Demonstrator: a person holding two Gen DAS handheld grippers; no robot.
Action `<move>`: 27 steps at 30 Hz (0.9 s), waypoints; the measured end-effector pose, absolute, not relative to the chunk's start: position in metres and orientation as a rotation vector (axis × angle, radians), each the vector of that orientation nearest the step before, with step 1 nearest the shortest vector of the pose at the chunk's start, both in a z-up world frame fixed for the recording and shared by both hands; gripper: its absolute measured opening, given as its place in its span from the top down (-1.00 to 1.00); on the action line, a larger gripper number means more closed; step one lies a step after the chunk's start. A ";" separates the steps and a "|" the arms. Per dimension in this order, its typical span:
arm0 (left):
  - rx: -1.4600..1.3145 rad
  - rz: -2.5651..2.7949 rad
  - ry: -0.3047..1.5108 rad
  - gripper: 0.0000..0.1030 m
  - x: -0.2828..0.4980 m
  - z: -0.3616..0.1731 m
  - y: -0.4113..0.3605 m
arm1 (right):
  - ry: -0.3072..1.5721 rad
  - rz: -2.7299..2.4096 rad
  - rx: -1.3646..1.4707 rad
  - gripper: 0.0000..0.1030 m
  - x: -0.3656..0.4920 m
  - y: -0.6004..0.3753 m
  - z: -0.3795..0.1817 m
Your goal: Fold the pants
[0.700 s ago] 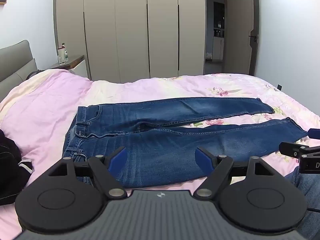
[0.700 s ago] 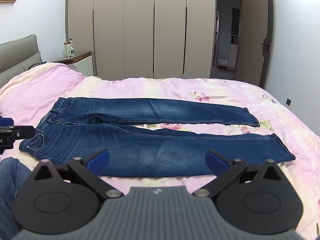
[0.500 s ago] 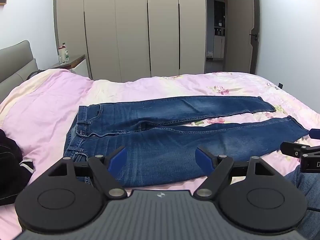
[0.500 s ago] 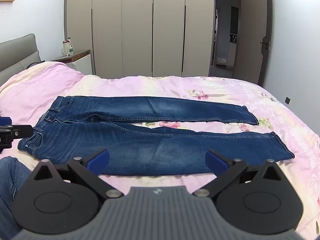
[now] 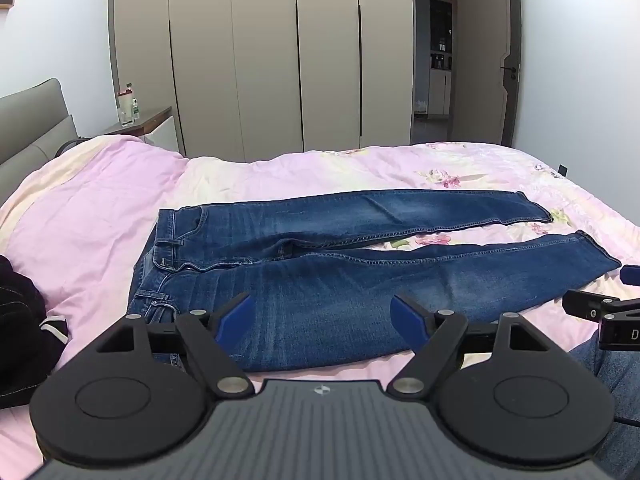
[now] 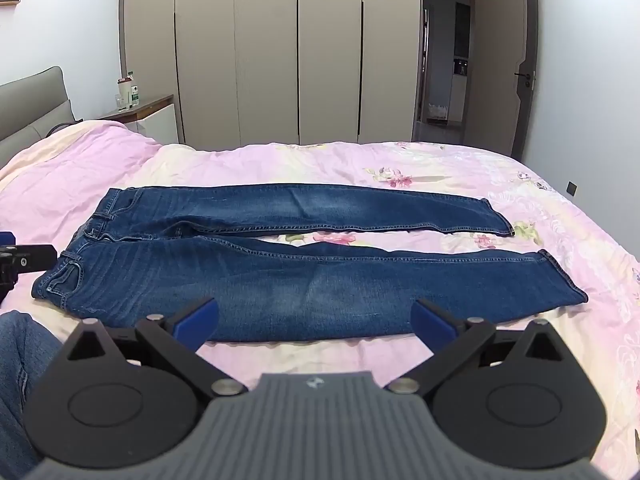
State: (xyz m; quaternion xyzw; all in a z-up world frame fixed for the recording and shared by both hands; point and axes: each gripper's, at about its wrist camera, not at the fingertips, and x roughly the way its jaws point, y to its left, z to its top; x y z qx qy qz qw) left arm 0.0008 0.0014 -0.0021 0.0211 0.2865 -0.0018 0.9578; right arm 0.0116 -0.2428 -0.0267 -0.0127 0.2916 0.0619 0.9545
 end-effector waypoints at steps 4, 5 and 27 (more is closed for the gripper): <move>0.047 -0.003 0.585 -0.77 0.001 -0.002 0.001 | 0.594 0.123 -0.026 -0.90 0.011 -0.243 -0.025; 0.047 -0.003 0.585 -0.77 0.001 -0.002 0.001 | 0.594 0.122 -0.025 -0.90 0.013 -0.242 -0.025; 0.053 -0.005 0.595 -0.77 0.001 -0.007 0.000 | 0.600 0.114 -0.004 -0.90 0.012 -0.243 -0.025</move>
